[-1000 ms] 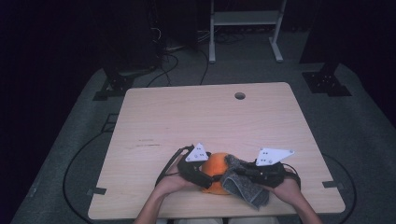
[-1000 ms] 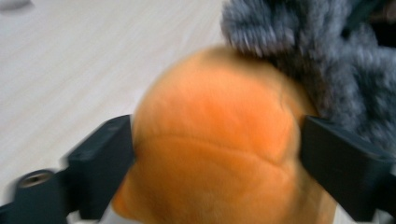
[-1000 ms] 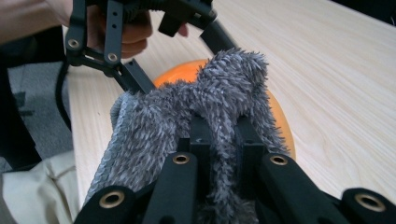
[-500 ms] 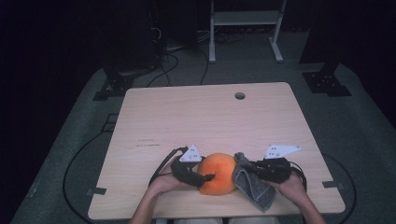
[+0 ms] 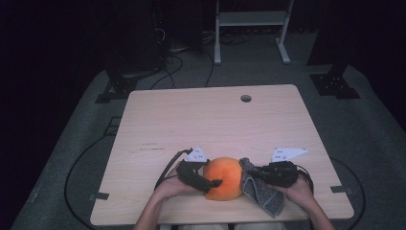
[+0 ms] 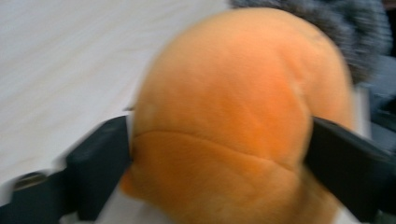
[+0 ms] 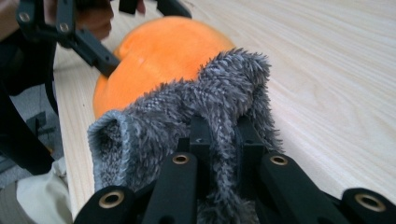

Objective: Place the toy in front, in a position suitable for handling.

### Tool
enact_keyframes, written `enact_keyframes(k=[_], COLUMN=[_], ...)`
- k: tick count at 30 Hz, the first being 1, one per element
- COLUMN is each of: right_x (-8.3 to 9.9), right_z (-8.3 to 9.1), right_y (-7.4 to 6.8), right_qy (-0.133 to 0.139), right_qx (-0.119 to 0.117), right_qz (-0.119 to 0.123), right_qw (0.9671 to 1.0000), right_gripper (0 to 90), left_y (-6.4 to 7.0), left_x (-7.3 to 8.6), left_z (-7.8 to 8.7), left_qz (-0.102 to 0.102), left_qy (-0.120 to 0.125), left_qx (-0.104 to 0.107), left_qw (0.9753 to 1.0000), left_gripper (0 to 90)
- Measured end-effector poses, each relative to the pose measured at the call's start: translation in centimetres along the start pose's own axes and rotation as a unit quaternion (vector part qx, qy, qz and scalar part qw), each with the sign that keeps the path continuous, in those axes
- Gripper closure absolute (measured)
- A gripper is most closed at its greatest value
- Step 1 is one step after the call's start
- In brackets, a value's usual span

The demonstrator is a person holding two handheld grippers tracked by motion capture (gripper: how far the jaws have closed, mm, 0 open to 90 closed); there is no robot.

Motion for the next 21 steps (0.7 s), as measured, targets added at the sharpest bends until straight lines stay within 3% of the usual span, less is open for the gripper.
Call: enact_keyframes(k=[1, 3, 4, 5, 6, 8, 11, 12, 13, 15, 16, 17, 19, 20, 21], right_x=[0.0, -0.1, -0.1, -0.3, -0.7, -1.1, -2.1, -2.3, -2.3, -1.7, -1.5, -1.3, -1.2, -0.9, -0.9], right_z=[0.0, 0.1, 0.2, 0.6, 1.5, 1.9, 2.2, 1.9, 1.1, -0.1, -0.4, -0.4, -0.2, -0.2, -0.2], right_y=[0.0, 0.0, 0.1, 0.2, 0.2, 0.0, -1.0, -1.2, -1.4, -1.4, -1.4, -1.4, -1.2, -1.0, -1.0], right_qy=[0.0, -0.002, 0.001, 0.006, 0.031, 0.045, 0.065, 0.063, 0.046, 0.025, 0.022, 0.019, 0.016, 0.001, 0.001], right_qx=[0.0, 0.005, 0.01, 0.016, 0.024, 0.028, 0.036, 0.041, 0.047, 0.046, 0.044, 0.046, 0.049, 0.068, 0.068], right_qz=[0.0, 0.002, 0.003, 0.002, 0.0, 0.002, 0.022, 0.029, 0.037, 0.041, 0.041, 0.042, 0.041, 0.047, 0.047], right_qw=[1.0, 1.0, 0.9999, 0.9998, 0.9992, 0.9986, 0.997, 0.9967, 0.9972, 0.9978, 0.9979, 0.9978, 0.9978, 0.9966, 0.9966], right_gripper=[80.5, 80.4, 80.5, 80.5, 80.5, 80.5, 80.5, 80.4, 80.4, 80.5, 80.5, 80.5, 80.4, 80.4, 80.4], left_y=[0.1, 0.5, 0.9, 1.3, 1.7, 2.4, 3.1, 3.2, 3.2, 2.7, 2.1, 1.9, 1.3, 1.2, 1.2], left_x=[0.0, -0.4, -0.7, -0.9, -1.3, -1.7, -1.6, -1.6, -1.6, -1.8, -1.8, -1.8, -1.5, -1.2, -1.2], left_z=[0.0, 0.4, 0.6, 0.7, 0.7, 0.3, -0.5, -0.5, -0.3, 0.2, 0.6, 0.6, 0.3, 0.2, 0.2], left_qz=[-0.008, -0.022, -0.042, -0.062, -0.078, -0.114, -0.153, -0.154, -0.145, -0.11, -0.078, -0.063, -0.041, -0.046, -0.046], left_qy=[0.002, 0.016, 0.038, 0.051, 0.061, 0.073, 0.07, 0.073, 0.076, 0.089, 0.096, 0.093, 0.074, 0.073, 0.073], left_qx=[-0.005, -0.02, -0.043, -0.069, -0.096, -0.142, -0.143, -0.138, -0.124, -0.101, -0.097, -0.1, -0.106, -0.102, -0.102], left_qw=[1.0, 0.9994, 0.9975, 0.9944, 0.9905, 0.9807, 0.9753, 0.9757, 0.9787, 0.9848, 0.9876, 0.9886, 0.9908, 0.991, 0.991], left_gripper=[16.7, 30.1, 33.9, 36.2, 36.5, 35.9, 34.3, 32.4, 28.3, 18.0, 15.3, 11.0, 11.2, 19.2, 22.3])
Point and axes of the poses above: each handheld gripper's, and its own axes: z roughly backward along the jaws, x roughly out of its underside, y roughly to its right, the point moved 1 cm from there along -z, roughly forward along the jaws, and after that the axes turned 4 degrees about -y, right-handed, at the moved point
